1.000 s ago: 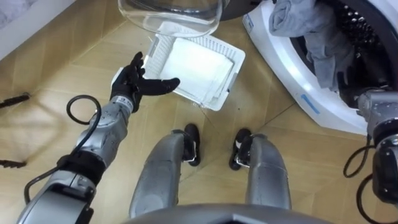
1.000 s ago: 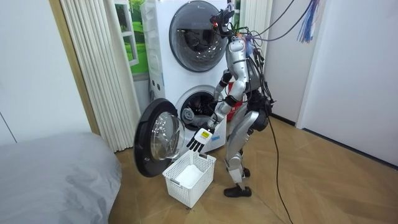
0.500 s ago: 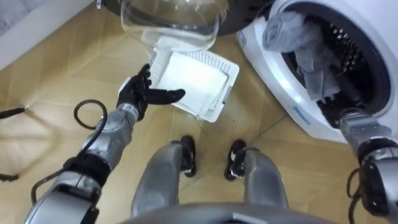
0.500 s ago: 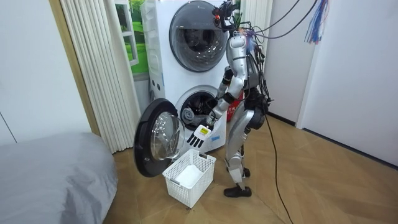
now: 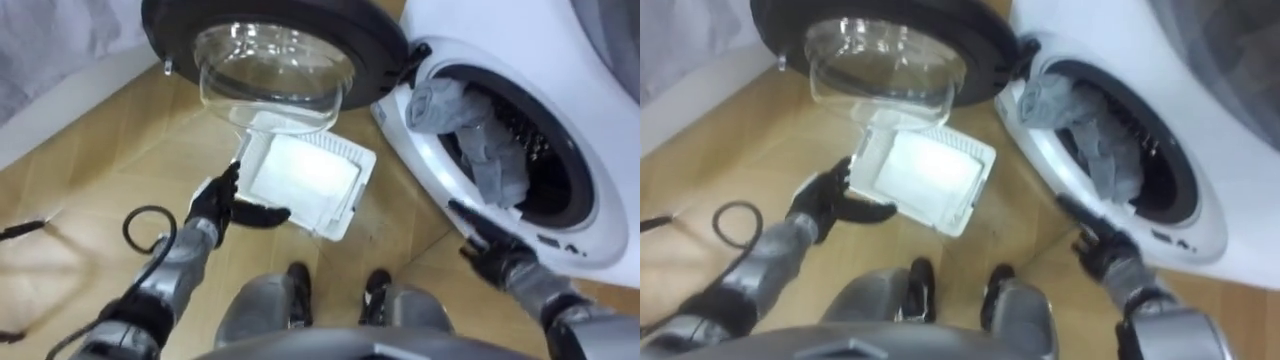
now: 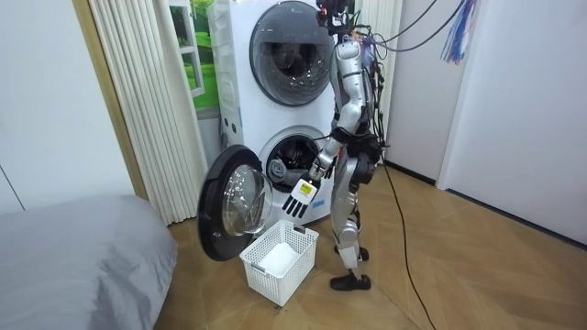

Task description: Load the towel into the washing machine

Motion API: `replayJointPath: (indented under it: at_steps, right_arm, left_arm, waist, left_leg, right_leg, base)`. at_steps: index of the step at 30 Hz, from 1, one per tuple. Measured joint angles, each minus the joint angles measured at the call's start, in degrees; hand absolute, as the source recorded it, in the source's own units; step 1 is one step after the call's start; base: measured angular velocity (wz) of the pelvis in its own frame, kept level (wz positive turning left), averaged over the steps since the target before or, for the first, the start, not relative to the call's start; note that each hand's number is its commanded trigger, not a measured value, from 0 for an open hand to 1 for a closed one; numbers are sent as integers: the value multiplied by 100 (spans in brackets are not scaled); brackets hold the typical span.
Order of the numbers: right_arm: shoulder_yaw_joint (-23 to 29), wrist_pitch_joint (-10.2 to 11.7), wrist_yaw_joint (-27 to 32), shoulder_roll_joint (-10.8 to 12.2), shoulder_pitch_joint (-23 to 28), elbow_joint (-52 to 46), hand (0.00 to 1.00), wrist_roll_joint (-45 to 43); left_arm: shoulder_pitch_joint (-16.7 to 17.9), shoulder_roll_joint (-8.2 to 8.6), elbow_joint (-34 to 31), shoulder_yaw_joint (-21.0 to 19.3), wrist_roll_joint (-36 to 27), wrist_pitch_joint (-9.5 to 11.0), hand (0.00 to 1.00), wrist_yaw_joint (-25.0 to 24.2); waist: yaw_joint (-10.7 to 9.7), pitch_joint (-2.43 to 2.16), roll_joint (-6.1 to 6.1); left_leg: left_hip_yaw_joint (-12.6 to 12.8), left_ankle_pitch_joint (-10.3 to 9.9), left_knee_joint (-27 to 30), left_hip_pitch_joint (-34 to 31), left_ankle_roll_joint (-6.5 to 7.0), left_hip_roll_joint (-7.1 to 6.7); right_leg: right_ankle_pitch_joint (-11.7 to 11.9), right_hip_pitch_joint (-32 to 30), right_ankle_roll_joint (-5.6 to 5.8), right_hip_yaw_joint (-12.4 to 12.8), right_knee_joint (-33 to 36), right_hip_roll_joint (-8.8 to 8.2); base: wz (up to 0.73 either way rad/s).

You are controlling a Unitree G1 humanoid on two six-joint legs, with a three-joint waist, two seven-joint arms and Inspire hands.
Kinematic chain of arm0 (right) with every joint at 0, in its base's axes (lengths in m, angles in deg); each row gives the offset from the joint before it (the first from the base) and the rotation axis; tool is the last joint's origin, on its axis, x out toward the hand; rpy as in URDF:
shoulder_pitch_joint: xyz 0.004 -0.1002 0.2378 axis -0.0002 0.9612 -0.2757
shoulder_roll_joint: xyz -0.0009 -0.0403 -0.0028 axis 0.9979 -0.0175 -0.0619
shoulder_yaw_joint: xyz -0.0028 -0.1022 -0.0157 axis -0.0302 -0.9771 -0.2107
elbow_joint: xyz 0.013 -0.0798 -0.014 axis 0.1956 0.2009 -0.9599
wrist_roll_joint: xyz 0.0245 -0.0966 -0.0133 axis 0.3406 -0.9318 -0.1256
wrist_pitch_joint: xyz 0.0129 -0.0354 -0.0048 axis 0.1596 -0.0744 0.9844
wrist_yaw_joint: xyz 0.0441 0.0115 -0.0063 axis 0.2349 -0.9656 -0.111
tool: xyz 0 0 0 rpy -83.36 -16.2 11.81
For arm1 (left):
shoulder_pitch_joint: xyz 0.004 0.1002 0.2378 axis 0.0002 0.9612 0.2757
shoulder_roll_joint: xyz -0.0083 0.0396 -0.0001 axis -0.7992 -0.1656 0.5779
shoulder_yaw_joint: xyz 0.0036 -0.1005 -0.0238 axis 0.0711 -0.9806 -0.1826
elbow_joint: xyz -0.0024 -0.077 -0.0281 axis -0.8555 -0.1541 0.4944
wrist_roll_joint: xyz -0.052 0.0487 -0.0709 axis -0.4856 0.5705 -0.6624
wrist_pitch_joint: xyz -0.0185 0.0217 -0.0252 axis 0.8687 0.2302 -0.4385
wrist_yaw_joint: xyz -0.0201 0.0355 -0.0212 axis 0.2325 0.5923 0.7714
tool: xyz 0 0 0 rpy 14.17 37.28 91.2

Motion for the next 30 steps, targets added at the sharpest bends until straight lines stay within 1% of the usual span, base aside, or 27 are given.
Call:
replayJointPath:
  at_steps: [1,2,3,4,5,6,7,9,11,15,18,21,23,25,28,30]
  right_arm:
    - [-89,3,-25,52,136,-48,0,-349]
    - [-89,6,-71,115,223,-49,0,-716]
    - [-91,4,-94,139,267,-37,0,-862]
    - [-109,6,-129,181,346,-29,0,-1138]
    - [-121,11,-154,192,482,-40,0,-1500]
    - [-128,21,-158,192,482,-41,0,-1707]
    - [-143,31,-145,194,546,-32,0,-2102]
    - [-245,66,-133,198,622,-45,0,-2610]
    - [-271,149,-123,245,752,-71,0,-3168]
    - [-271,216,-42,308,869,-190,0,-3441]
    - [-223,212,-11,314,920,-222,0,-3640]
    - [-159,214,13,331,963,-250,0,-3665]
    - [-52,216,48,360,1046,-279,0,-3665]
    - [-11,216,48,365,1064,-327,0,-3686]
    - [113,212,49,388,1143,-424,0,-3832]
    - [166,206,60,419,1148,-410,0,-3837]
  left_arm:
    - [122,-19,117,-82,202,17,0,-1]
    - [245,-6,301,-214,355,72,0,4]
    - [315,-4,406,-249,428,98,0,13]
    - [429,-8,509,-340,464,121,0,69]
    - [634,-13,509,-469,464,145,0,117]
    - [715,-13,524,-517,474,157,0,128]
    - [798,-2,642,-616,556,181,0,130]
    - [824,9,856,-706,730,195,0,199]
    - [874,60,1051,-931,759,273,0,274]
    - [1040,82,1195,-1079,749,316,0,411]
    - [1034,105,1329,-1152,757,316,0,419]
    - [1057,168,1447,-1346,755,315,0,423]
    - [1060,221,1563,-1529,759,292,0,452]
    - [1063,241,1623,-1584,763,253,0,467]
    - [1083,303,1629,-1769,764,181,0,469]
    - [1098,330,1631,-1816,764,160,0,484]
  waist:
    - [11,-45,-44]
    - [-10,-55,-68]
    - [-28,-60,-82]
    - [-103,-72,-103]
    - [-140,-77,-133]
    - [-138,-76,-143]
    - [-123,-77,-154]
    - [-101,-72,-166]
    - [-104,-60,-165]
    - [-113,-51,-180]
    - [-118,-48,-184]
    - [-105,-43,-176]
    - [-106,-45,-167]
    - [-107,-52,-153]
    - [-109,-49,-151]
    - [-108,-45,-153]
  left_leg:
    - [8,17,-114,133,-27,4]
    - [-10,30,-219,286,-45,7]
    - [-20,37,-278,378,-55,4]
    - [-29,43,-355,529,-65,3]
    - [5,47,-443,699,-74,4]
    - [17,50,-493,789,-79,3]
    - [40,52,-553,927,-83,3]
    - [64,53,-621,1049,-85,2]
    - [64,76,-769,1242,-105,-7]
    - [53,85,-969,1585,-120,-9]
    - [49,81,-997,1671,-131,-4]
    - [55,91,-1081,1765,-145,-7]
    - [57,89,-1129,1871,-148,-12]
    - [61,89,-1172,1922,-150,-11]
    - [61,90,-1177,2011,-152,-8]
    - [60,89,-1182,2067,-152,-8]
  right_leg:
    - [28,125,-11,0,-125,29]
    - [50,285,-12,-3,-244,56]
    - [56,378,-10,-4,-302,66]
    - [71,554,0,-4,-419,95]
    - [84,712,3,3,-526,115]
    - [92,793,3,6,-584,122]
    - [103,906,9,11,-659,130]
    - [109,1004,13,12,-691,131]
    - [152,1185,23,15,-823,148]
    - [164,1471,28,1,-938,187]
    - [175,1594,30,18,-979,214]
    - [175,1639,30,124,-995,235]
    - [175,1761,30,162,-1080,250]
    - [175,1783,30,175,-1077,258]
    - [174,1861,31,267,-1086,268]
    - [174,1912,31,296,-1087,270]
  base:
    - [-7]
    - [-6]
    - [0]
    - [0]
    - [0]
    - [-7]
    - [-8]
    - [-6]
    - [-2]
    - [-6]
    - [-2]
    - [-7]
    - [-4]
    - [0]
    - [-3]
    - [0]
